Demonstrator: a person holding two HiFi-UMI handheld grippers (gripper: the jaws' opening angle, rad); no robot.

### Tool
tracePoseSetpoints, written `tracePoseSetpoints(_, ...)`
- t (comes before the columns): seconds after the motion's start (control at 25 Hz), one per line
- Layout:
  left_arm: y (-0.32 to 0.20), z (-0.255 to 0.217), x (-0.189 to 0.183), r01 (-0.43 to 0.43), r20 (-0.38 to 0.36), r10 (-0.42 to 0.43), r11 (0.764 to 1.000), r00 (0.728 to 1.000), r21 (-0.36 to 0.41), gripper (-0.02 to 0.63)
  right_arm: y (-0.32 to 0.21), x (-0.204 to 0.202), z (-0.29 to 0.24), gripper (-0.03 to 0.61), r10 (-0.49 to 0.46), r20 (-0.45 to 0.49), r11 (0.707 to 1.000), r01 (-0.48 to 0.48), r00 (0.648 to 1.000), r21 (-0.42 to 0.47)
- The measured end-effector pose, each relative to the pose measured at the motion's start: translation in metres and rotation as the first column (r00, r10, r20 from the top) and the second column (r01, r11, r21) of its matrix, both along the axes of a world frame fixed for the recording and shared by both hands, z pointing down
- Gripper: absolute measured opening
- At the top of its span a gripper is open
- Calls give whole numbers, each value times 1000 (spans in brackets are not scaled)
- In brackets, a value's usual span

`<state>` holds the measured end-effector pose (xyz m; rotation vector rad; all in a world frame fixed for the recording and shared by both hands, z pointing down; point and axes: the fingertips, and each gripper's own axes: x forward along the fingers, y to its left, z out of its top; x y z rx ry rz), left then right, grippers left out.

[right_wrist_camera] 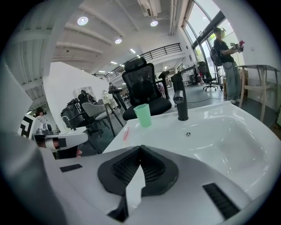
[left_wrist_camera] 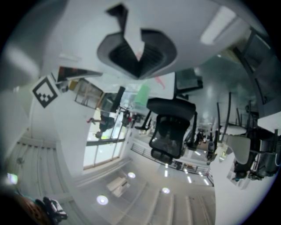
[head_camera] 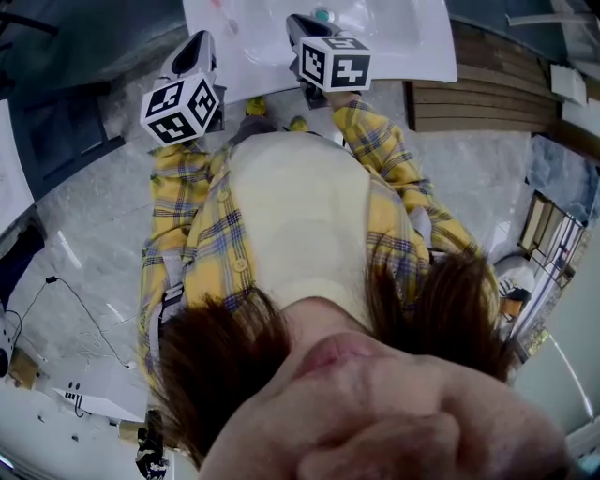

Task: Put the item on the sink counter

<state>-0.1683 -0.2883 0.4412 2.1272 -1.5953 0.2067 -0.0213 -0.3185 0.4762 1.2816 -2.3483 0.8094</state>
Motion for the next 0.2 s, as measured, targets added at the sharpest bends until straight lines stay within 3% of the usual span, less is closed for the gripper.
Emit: tracePoseSetpoints(0.2, 2, 2, -2, 3, 1, -3, 1000, 1000, -7, 6, -1, -1, 0, 14, -3, 1, 1000, 3, 1000, 0)
